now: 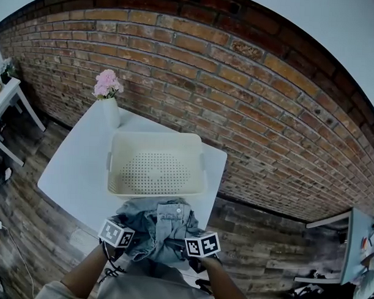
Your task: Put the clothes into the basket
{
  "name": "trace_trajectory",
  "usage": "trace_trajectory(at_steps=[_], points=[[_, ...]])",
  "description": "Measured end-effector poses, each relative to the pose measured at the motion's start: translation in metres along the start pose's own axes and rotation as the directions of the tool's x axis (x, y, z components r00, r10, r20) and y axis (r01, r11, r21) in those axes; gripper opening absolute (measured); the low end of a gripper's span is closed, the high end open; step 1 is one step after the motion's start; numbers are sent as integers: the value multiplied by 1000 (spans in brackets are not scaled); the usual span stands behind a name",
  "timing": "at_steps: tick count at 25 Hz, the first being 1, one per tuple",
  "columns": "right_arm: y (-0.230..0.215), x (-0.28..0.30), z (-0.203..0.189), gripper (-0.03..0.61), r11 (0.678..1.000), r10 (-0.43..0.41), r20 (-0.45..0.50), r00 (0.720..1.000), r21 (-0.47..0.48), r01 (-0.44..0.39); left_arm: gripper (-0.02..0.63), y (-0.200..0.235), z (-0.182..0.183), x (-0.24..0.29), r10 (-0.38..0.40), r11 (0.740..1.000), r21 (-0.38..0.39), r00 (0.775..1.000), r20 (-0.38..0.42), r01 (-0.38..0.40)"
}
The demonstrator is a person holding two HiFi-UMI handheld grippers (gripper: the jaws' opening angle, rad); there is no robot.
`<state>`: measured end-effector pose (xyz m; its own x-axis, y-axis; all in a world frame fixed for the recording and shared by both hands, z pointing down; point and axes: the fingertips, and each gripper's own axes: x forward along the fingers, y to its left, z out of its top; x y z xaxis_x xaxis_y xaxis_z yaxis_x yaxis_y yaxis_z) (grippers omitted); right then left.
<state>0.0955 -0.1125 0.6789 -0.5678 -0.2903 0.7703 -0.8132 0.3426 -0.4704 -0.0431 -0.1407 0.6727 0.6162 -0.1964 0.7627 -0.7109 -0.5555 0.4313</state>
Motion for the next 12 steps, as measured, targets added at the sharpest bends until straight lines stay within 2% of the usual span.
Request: trace_trajectory(at_steps=[1, 3, 4, 6, 9, 12], points=[[1, 1, 1, 538, 1000, 7, -3, 1000, -5, -7, 513, -6, 2, 2, -20, 1000, 10, 1000, 3, 20], [3, 2, 2, 533, 999, 32, -6, 999, -16, -32, 448, -17, 5, 5, -62, 998, 27, 998, 3, 62], [4, 2, 3, 523, 999, 51, -6, 999, -21, -51, 414, -21, 5, 5, -79, 996, 29, 997, 3, 79], [10, 0, 4, 486, 996, 88, 5, 996, -33, -88, 388, -27, 5, 5, -106, 994, 24, 994, 6, 106], [18, -8, 10, 448, 992, 120, 36, 992, -51, -119, 343, -38, 9, 0, -121, 993, 19, 992, 23, 121], [24, -15, 13, 432, 991, 122, 51, 991, -53, -120, 327, -46, 16, -9, -113, 994, 19, 992, 52, 112]])
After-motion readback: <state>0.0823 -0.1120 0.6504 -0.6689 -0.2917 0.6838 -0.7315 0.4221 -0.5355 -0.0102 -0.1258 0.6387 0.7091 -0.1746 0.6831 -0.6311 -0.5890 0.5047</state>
